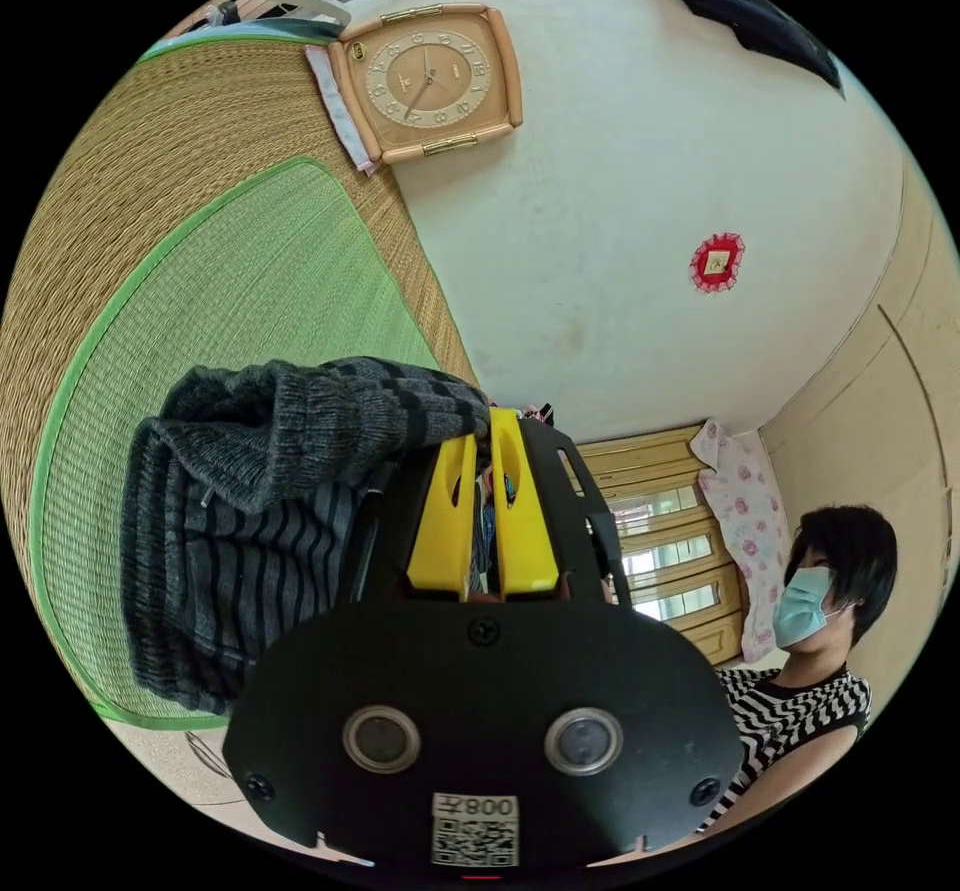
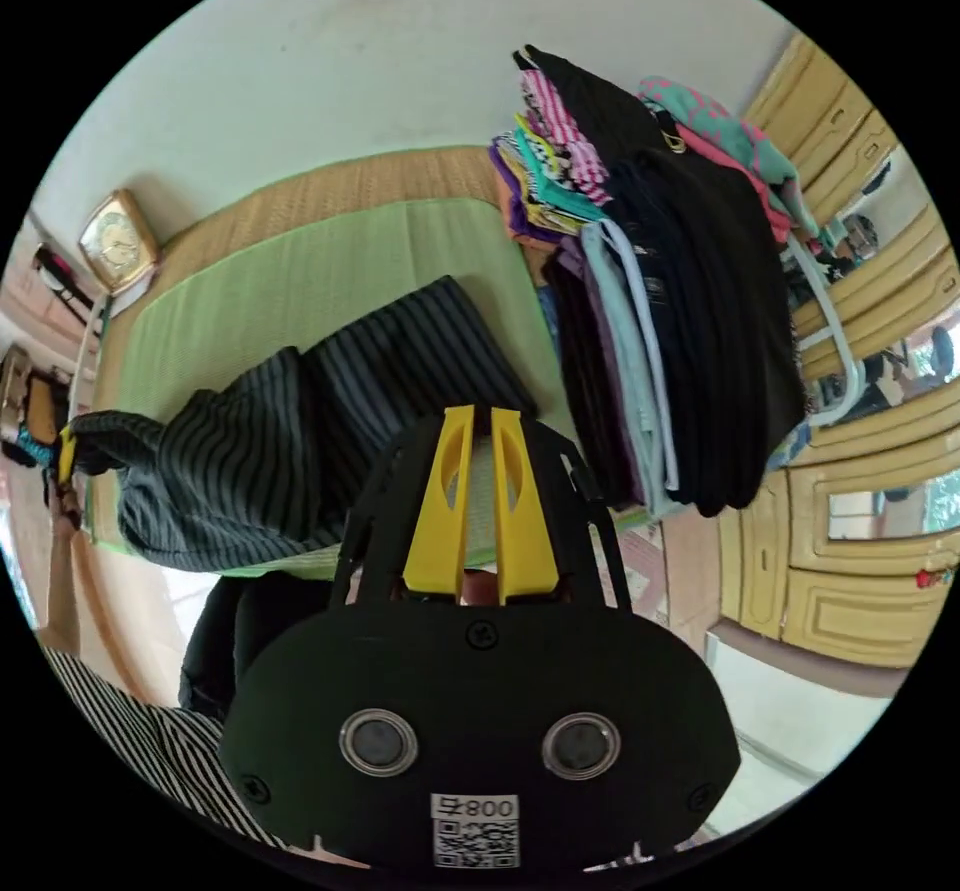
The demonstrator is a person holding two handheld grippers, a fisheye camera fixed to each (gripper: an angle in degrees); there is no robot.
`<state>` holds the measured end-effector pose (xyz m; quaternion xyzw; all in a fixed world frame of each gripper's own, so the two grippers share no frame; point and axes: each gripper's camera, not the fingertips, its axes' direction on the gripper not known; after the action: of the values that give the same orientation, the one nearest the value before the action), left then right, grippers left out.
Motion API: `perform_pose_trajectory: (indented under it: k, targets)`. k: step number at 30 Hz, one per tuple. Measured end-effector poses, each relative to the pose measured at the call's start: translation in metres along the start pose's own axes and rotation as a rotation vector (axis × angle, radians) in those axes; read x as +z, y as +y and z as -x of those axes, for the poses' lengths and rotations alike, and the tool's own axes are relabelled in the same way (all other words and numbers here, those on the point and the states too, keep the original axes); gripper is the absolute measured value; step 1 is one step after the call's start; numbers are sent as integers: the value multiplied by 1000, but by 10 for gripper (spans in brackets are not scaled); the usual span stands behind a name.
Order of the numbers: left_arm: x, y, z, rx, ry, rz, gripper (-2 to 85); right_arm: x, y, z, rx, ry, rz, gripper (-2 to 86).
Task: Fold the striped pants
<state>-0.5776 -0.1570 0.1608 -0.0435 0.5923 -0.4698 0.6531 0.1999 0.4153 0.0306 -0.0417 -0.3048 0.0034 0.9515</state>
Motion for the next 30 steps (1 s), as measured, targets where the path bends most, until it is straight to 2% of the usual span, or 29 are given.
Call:
perform_pose_trajectory:
  k: [1, 5, 7, 10, 13, 17, 26, 30]
  targets:
    - [-3, 2, -1, -9, -4, -3, 38, 6, 2, 25, -99, -121, -15, 77]
    - [-10, 10, -9, -44, -46, -7, 38, 19, 10, 111, -454, -329, 5, 106]
    - [-14, 16, -15, -54, -72, -16, 39, 33, 18, 156, -642, -278, 68, 114]
    - [-13, 21, -15, -49, -51, -18, 39, 56, 21, 178, -721, -258, 107, 102]
    - [-14, 25, -14, -40, -24, -22, 39, 76, 21, 174, -707, -172, 145, 51]
    - [-20, 32, -21, -20, -34, -17, 39, 76, 21, 150, -674, -191, 159, 11]
    - [-35, 43, -31, -7, -5, -41, 38, 12, 5, 35, -446, -409, -3, -4]
    - [-39, 41, -37, 4, 22, -46, 38, -25, -3, -33, -298, -581, -121, -5]
